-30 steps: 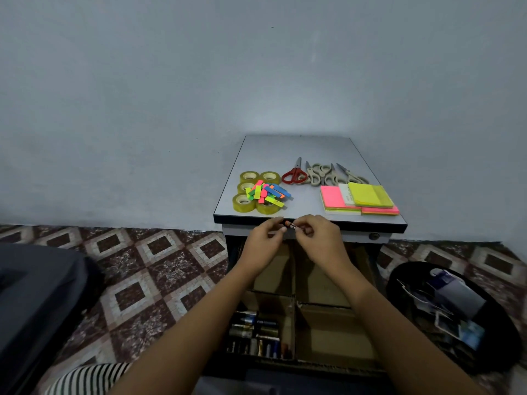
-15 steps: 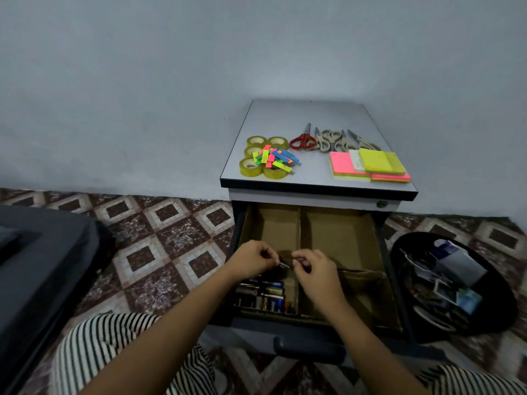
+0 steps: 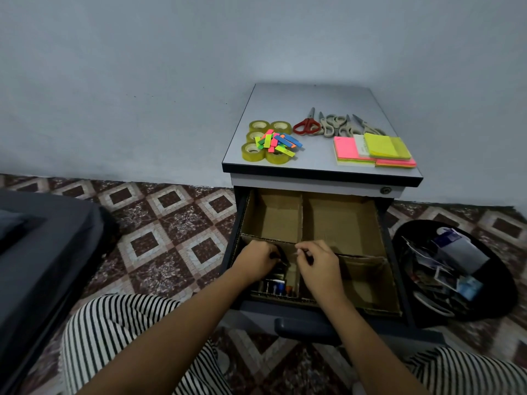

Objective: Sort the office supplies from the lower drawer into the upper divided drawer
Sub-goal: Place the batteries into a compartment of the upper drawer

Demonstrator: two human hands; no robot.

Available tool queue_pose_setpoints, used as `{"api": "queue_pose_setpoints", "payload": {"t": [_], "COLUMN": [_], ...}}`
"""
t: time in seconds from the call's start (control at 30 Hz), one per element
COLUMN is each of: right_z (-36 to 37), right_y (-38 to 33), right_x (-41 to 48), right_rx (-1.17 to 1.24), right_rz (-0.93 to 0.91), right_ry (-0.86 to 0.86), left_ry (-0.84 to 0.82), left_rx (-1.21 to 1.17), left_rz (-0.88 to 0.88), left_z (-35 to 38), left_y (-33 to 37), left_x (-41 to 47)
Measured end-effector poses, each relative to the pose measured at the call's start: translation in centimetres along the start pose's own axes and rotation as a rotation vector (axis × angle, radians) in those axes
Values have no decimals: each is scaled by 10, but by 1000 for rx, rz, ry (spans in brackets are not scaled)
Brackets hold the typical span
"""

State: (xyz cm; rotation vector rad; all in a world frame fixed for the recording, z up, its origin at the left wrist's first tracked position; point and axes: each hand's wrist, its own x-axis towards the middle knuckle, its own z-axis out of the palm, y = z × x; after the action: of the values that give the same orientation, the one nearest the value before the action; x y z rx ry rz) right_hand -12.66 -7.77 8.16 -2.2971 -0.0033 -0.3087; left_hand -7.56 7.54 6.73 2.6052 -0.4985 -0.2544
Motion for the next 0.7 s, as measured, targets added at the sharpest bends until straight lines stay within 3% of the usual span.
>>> {"api": "queue_pose_setpoints", "payload": {"t": [0.27, 0.5, 0.7], "right_z": [0, 1, 1], "right_y": [1, 3, 4], "right_x": [0, 1, 1], "right_rx": [18, 13, -2], "right_rz": [1, -3, 2], "right_ry": [9, 6, -3], "left_ry": [-46, -163, -175], "left_rx": [39, 600, 752], "left_rz": [92, 121, 127], "left_z": [3, -3, -6], "left_y": [3, 13, 17], "left_x": [1, 2, 1]}}
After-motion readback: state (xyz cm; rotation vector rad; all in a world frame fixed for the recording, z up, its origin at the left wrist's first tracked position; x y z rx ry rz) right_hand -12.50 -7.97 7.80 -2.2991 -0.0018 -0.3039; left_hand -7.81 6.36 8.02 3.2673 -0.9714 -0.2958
